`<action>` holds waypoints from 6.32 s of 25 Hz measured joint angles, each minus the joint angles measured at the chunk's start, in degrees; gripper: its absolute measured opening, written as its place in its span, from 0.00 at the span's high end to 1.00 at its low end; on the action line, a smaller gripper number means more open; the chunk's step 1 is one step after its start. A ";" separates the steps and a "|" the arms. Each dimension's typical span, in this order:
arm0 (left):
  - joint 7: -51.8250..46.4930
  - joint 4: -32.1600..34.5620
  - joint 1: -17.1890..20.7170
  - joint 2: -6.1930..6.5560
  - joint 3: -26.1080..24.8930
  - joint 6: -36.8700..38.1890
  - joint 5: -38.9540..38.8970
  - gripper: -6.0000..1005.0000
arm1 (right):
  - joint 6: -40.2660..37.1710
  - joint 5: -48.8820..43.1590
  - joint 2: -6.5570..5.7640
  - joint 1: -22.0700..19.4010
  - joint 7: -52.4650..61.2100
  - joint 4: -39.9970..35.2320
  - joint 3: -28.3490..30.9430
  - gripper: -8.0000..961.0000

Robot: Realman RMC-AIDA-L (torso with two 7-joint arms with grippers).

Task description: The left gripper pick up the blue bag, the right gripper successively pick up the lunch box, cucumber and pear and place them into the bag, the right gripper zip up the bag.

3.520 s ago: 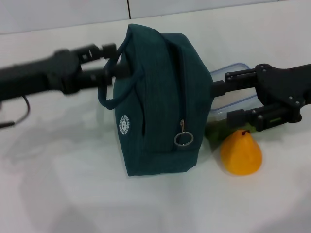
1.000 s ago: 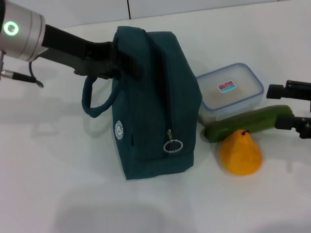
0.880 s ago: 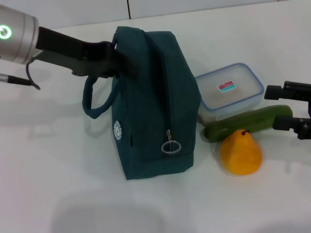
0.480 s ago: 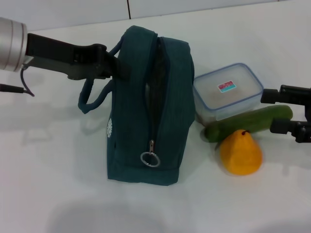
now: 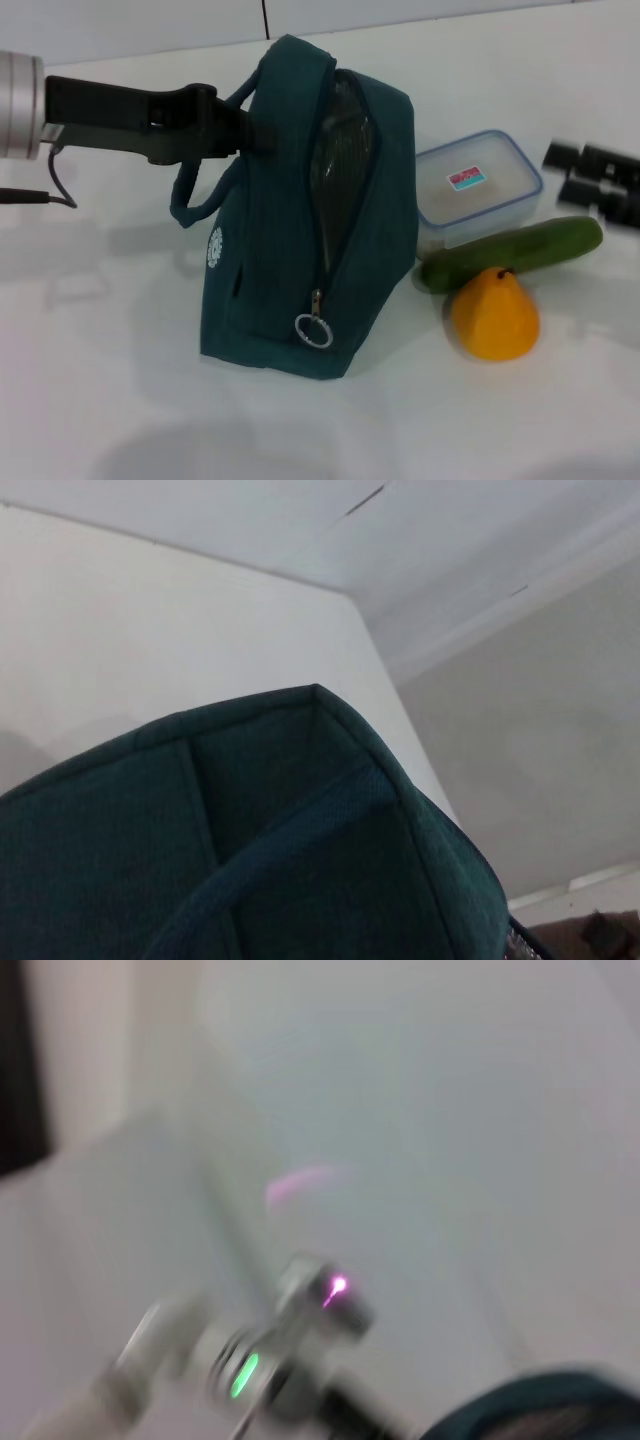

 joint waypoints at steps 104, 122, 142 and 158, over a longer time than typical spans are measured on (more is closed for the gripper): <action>9.36 -5.24 3.50 -0.07 -1.36 -2.14 -0.37 0.94 | 28.37 9.58 8.43 3.40 14.92 16.52 16.55 0.89; 9.00 -4.92 3.13 0.61 -2.62 -1.97 -0.14 0.94 | 23.43 11.53 8.36 3.33 16.12 10.94 16.85 0.89; 8.91 -5.82 2.50 -0.62 -2.07 -1.62 0.17 0.94 | 17.79 19.37 8.21 9.91 16.05 4.31 16.59 0.89; 9.23 -9.24 -1.26 -1.45 -0.88 -3.09 0.13 0.94 | 14.34 19.62 8.81 16.42 16.19 4.12 13.19 0.89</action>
